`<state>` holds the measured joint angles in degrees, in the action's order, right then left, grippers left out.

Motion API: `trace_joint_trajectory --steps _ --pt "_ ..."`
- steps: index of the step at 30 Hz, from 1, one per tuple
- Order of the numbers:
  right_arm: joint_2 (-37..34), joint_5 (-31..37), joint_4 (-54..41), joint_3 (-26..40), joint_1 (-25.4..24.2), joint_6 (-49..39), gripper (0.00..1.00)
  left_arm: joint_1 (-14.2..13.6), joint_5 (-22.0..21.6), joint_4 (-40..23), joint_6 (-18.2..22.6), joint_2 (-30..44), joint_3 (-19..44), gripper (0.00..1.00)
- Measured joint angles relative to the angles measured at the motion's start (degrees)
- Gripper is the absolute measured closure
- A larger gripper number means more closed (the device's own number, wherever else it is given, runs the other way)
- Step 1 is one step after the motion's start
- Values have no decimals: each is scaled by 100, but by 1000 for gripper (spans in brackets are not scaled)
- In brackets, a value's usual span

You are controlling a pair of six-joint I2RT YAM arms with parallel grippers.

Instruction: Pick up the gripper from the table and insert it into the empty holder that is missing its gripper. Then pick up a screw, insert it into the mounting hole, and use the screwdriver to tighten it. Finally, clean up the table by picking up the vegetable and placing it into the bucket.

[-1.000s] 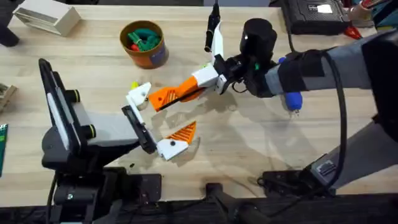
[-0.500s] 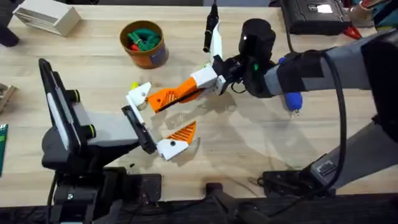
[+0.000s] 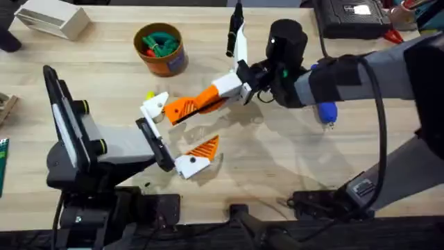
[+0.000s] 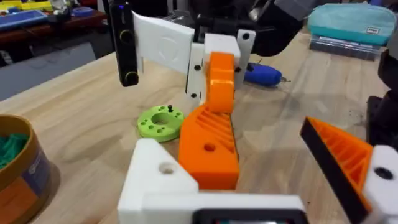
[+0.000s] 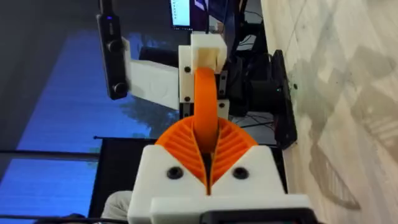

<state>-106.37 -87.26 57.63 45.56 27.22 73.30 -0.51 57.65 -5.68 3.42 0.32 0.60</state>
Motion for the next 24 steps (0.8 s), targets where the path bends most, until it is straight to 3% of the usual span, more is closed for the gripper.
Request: trace_joint_trajectory --steps 24 --pt "0 2 -319 90 4 87 985 0 0 -2 0 0 0 15"
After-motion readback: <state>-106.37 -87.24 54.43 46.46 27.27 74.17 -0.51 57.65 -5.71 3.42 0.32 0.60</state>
